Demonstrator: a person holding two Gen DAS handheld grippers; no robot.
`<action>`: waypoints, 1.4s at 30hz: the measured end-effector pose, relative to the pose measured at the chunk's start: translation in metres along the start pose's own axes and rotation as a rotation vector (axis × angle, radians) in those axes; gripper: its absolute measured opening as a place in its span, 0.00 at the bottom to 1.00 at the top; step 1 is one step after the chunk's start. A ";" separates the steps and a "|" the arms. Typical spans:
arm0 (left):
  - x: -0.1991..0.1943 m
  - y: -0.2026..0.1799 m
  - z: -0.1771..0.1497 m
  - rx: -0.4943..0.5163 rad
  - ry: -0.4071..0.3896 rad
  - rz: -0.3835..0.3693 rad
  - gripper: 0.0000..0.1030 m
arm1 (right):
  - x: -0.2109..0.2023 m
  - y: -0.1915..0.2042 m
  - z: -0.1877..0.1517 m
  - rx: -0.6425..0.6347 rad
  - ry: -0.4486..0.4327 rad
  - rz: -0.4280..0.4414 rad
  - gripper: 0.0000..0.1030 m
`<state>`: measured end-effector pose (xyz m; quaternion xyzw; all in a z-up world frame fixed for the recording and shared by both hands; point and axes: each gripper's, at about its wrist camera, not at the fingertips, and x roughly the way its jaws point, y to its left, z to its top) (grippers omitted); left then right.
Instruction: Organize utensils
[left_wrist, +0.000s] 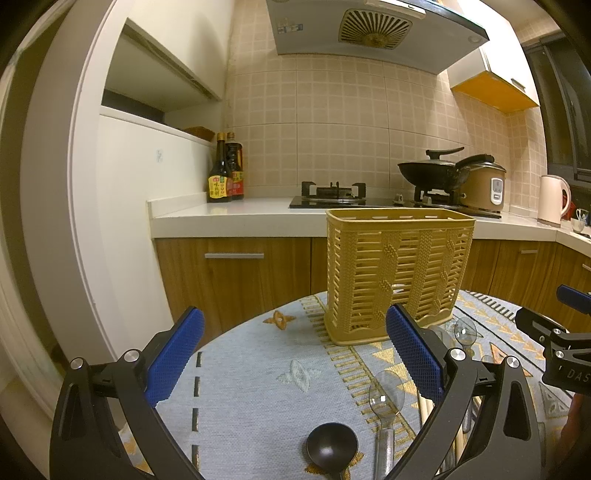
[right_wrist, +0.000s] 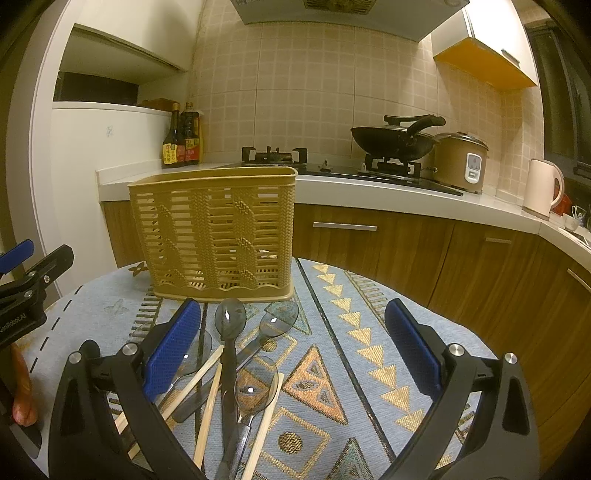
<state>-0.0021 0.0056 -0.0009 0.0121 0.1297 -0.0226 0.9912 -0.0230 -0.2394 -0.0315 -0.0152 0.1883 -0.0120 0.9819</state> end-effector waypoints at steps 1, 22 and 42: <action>0.000 0.000 0.000 -0.002 0.001 0.001 0.93 | 0.001 -0.001 0.000 0.000 0.001 0.000 0.92; 0.040 0.050 0.018 -0.116 0.448 -0.277 0.55 | 0.016 -0.014 0.036 -0.058 0.229 -0.048 0.77; 0.067 0.014 -0.041 -0.059 0.882 -0.386 0.35 | 0.124 0.001 0.042 0.075 0.762 0.330 0.41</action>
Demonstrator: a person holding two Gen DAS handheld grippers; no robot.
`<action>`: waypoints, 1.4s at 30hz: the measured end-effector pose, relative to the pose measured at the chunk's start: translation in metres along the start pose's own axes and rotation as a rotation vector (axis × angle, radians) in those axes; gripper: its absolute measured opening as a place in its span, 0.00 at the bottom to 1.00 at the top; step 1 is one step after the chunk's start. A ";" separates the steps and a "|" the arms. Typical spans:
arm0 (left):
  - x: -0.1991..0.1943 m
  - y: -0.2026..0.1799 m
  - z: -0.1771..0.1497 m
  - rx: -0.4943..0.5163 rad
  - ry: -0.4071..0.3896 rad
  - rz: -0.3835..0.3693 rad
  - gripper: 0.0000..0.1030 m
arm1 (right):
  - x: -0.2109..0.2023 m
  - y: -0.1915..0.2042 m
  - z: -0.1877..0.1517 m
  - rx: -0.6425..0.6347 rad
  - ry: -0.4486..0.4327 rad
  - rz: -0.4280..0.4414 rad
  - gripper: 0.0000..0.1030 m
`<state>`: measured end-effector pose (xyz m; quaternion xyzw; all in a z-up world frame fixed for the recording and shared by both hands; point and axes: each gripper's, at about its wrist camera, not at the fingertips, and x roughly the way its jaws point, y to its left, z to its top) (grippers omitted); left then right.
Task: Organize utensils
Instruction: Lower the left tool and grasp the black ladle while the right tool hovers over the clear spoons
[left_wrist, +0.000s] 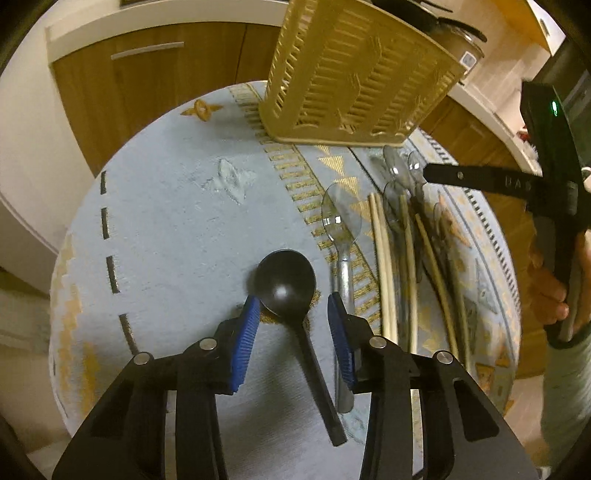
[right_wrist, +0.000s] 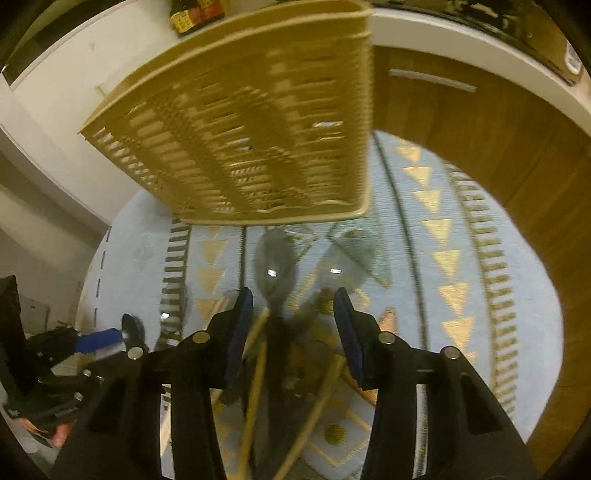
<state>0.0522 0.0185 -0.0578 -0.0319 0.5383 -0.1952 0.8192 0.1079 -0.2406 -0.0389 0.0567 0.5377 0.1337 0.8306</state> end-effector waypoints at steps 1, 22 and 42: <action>0.002 -0.001 0.000 0.006 0.003 0.010 0.35 | 0.003 0.003 0.003 0.001 0.017 0.017 0.41; 0.015 -0.018 0.016 0.052 0.034 0.038 0.39 | 0.054 0.033 0.034 -0.052 0.134 -0.042 0.36; 0.030 -0.048 0.039 0.152 0.016 0.210 0.34 | 0.070 0.069 0.016 -0.119 0.105 -0.062 0.26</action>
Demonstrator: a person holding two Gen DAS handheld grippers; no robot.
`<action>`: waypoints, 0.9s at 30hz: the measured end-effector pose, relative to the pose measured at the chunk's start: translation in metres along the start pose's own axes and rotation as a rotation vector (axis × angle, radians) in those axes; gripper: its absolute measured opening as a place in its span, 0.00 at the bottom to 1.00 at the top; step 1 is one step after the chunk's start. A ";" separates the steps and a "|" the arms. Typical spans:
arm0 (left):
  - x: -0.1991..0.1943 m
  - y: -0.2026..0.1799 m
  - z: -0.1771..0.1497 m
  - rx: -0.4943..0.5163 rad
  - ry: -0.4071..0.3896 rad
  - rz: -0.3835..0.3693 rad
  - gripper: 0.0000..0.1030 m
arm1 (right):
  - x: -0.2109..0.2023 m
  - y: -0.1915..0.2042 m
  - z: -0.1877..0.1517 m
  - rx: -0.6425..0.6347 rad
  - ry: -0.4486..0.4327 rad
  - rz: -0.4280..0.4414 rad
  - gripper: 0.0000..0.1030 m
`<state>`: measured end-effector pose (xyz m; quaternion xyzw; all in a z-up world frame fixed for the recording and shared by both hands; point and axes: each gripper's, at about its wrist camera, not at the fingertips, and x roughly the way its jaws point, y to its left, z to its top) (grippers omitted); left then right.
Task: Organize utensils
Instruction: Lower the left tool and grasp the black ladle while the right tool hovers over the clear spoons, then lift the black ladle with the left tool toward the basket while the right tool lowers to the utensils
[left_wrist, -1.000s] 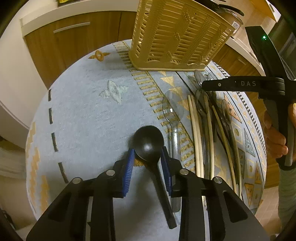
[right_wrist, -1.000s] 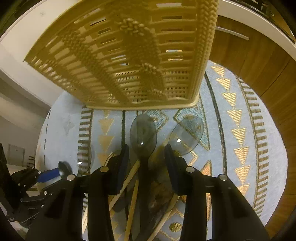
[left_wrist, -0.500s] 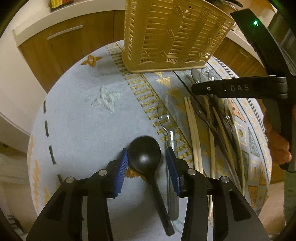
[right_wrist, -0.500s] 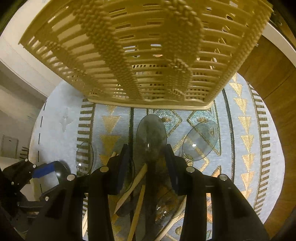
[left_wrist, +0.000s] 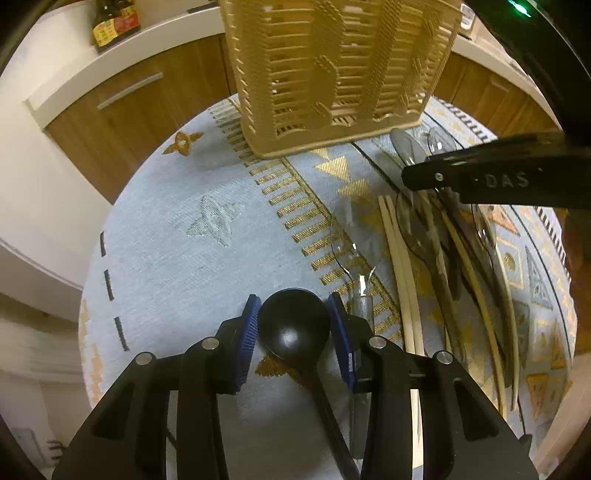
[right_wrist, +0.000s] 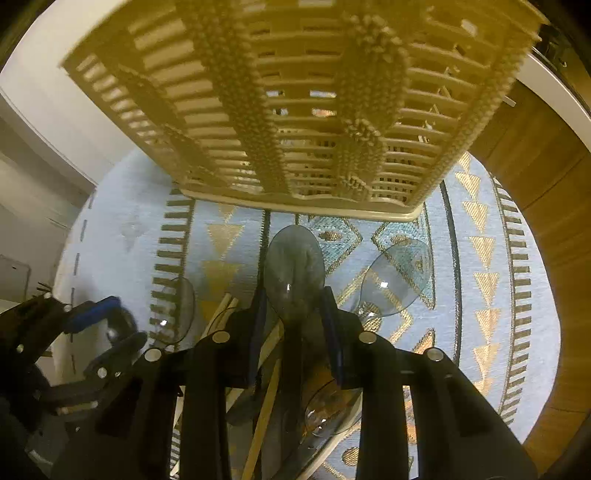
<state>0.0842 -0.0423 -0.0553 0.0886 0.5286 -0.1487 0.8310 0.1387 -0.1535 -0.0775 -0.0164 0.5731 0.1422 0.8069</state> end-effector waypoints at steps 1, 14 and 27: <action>-0.001 0.001 0.000 -0.007 -0.012 -0.006 0.34 | -0.001 -0.003 -0.001 0.007 -0.017 0.016 0.26; -0.103 0.016 -0.006 -0.013 -0.524 -0.175 0.34 | -0.118 -0.006 -0.048 -0.102 -0.537 0.217 0.26; -0.171 0.026 0.072 -0.093 -0.829 -0.132 0.35 | -0.185 -0.022 -0.007 -0.099 -0.678 0.231 0.13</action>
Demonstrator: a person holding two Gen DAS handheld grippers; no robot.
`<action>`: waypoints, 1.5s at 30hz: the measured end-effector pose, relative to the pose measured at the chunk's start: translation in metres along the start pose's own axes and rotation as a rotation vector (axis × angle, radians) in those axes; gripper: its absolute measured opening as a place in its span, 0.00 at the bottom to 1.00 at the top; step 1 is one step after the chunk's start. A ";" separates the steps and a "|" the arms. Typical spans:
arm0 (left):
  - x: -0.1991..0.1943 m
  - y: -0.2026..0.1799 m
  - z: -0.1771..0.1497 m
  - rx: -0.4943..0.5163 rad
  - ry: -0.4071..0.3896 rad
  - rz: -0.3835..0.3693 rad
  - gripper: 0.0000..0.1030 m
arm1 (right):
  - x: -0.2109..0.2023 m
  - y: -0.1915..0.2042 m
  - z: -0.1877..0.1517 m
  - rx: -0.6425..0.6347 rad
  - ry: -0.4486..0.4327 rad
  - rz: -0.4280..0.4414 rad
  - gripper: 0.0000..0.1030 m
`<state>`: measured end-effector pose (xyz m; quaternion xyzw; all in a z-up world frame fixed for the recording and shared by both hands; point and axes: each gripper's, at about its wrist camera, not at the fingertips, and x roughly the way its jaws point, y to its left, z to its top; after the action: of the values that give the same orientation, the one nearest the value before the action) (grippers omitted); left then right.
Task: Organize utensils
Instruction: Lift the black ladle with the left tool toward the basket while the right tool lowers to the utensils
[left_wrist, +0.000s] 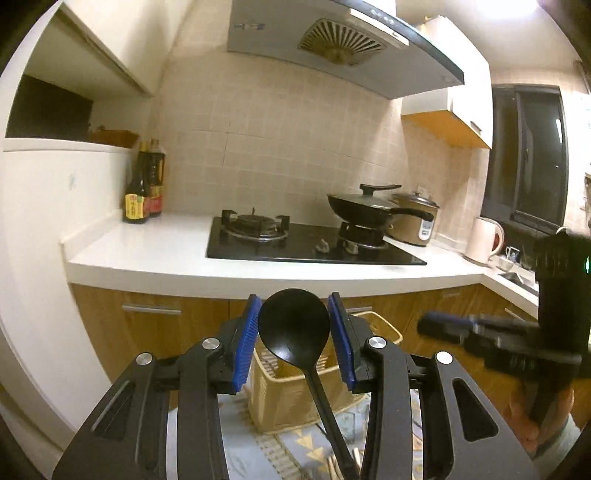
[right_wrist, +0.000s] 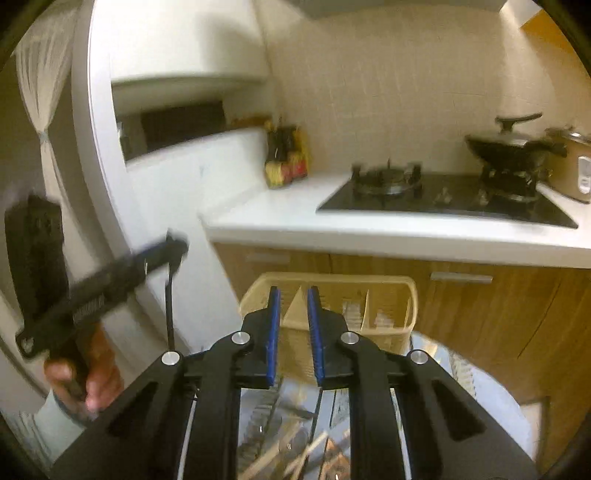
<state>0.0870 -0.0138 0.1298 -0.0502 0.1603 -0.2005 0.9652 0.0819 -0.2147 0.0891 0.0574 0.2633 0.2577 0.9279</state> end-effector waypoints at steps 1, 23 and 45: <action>0.003 0.001 -0.001 -0.004 0.005 0.002 0.35 | -0.003 0.002 -0.008 0.006 0.021 0.014 0.13; -0.020 0.014 -0.042 0.024 0.066 0.008 0.35 | 0.058 0.027 -0.178 0.328 0.739 0.088 0.37; -0.029 0.028 -0.051 -0.011 0.073 0.003 0.35 | 0.071 0.022 -0.170 0.369 0.690 -0.108 0.01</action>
<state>0.0556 0.0220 0.0856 -0.0479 0.1965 -0.1999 0.9587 0.0355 -0.1644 -0.0833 0.1191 0.6043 0.1611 0.7712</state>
